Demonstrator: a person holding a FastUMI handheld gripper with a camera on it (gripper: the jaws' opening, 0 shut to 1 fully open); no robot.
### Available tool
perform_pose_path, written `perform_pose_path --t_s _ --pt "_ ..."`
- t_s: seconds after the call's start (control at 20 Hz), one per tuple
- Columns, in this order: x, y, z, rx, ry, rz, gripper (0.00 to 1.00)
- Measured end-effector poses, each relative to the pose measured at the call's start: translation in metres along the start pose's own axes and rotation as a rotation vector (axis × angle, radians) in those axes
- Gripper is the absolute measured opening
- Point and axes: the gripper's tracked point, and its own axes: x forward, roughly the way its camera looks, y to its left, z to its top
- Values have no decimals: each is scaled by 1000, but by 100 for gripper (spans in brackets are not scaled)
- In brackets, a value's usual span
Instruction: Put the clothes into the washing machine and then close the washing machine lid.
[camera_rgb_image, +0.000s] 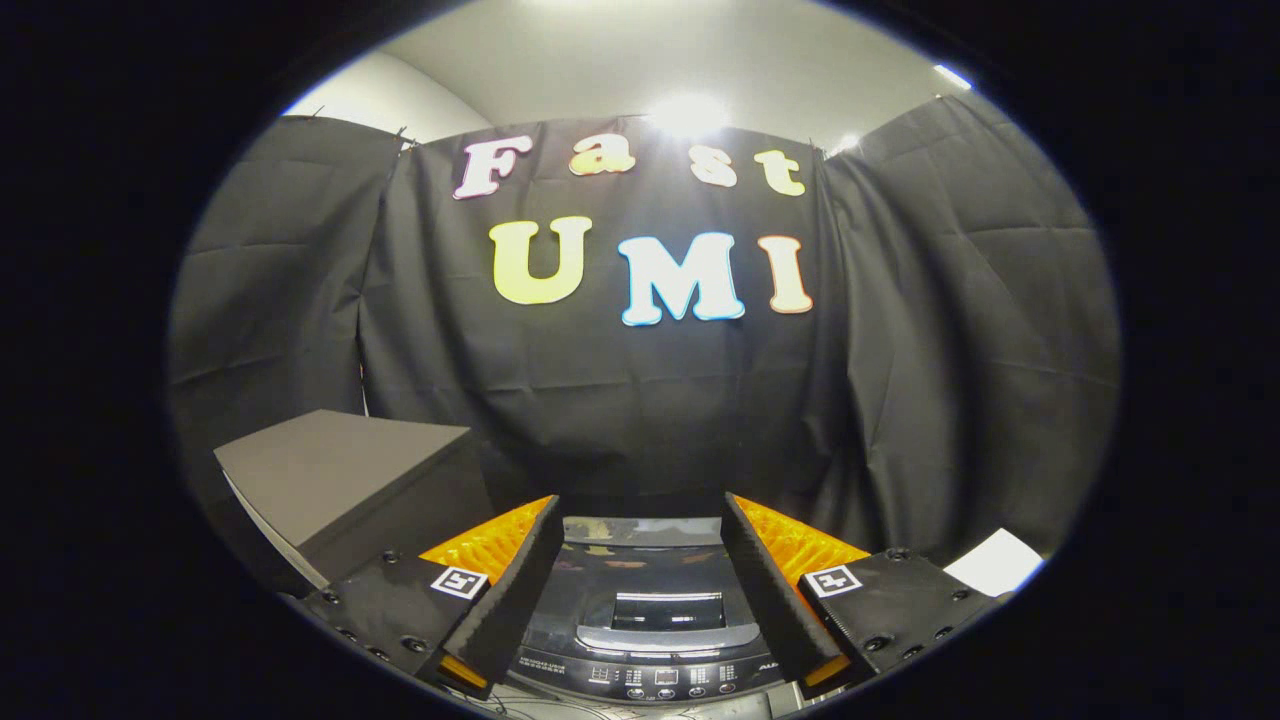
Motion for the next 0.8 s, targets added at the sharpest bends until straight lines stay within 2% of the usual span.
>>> perform_pose_path --t_s 0.4,0.8 --pt "-59 4 53 -14 -123 5 99" --pt "-99 8 73 2 -197 2 99"
